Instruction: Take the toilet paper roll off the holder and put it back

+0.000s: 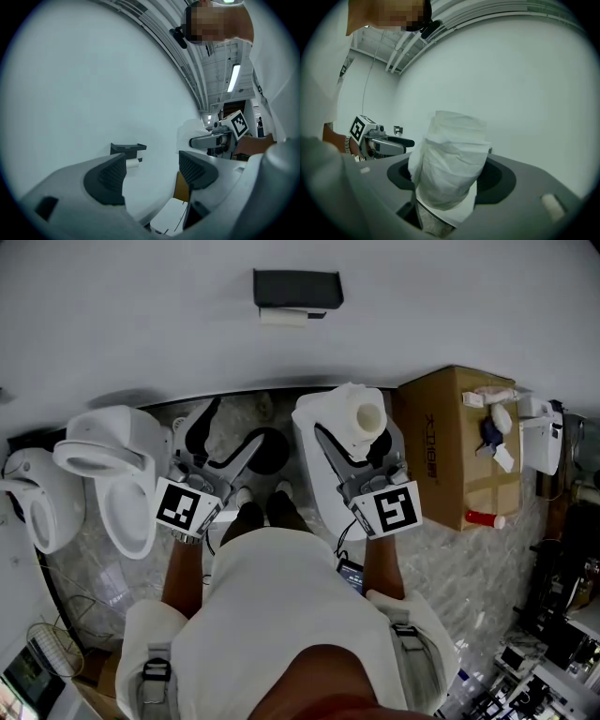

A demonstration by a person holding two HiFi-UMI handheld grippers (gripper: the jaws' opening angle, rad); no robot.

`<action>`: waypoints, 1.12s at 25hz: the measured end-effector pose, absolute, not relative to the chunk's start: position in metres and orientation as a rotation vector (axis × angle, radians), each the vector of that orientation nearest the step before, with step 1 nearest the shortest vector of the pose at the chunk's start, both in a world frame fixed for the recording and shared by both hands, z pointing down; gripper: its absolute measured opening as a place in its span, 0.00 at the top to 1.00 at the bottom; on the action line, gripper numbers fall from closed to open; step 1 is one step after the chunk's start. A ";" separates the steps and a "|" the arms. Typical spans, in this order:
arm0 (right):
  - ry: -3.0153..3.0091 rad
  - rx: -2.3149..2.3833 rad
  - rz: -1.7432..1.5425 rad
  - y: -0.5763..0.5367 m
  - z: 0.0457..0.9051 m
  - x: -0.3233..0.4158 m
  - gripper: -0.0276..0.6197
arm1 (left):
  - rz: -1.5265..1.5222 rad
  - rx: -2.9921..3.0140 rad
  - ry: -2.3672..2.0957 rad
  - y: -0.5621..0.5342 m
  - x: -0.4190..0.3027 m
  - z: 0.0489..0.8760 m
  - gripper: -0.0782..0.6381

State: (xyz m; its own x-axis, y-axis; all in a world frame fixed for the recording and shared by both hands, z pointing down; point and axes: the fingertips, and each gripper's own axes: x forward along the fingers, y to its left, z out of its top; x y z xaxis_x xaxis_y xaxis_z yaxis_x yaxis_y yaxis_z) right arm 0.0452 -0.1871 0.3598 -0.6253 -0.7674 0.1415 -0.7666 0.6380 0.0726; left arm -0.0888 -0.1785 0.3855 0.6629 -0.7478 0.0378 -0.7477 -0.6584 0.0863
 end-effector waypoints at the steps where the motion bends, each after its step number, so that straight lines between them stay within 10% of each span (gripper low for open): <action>1: -2.696 1.268 -0.009 -0.187 0.360 0.044 0.45 | 0.003 2.777 -1.252 -0.179 -0.088 0.386 0.41; 28: -2.687 1.279 -0.283 -0.354 0.313 0.014 0.45 | 0.066 2.666 -1.252 -0.194 -0.088 0.432 0.41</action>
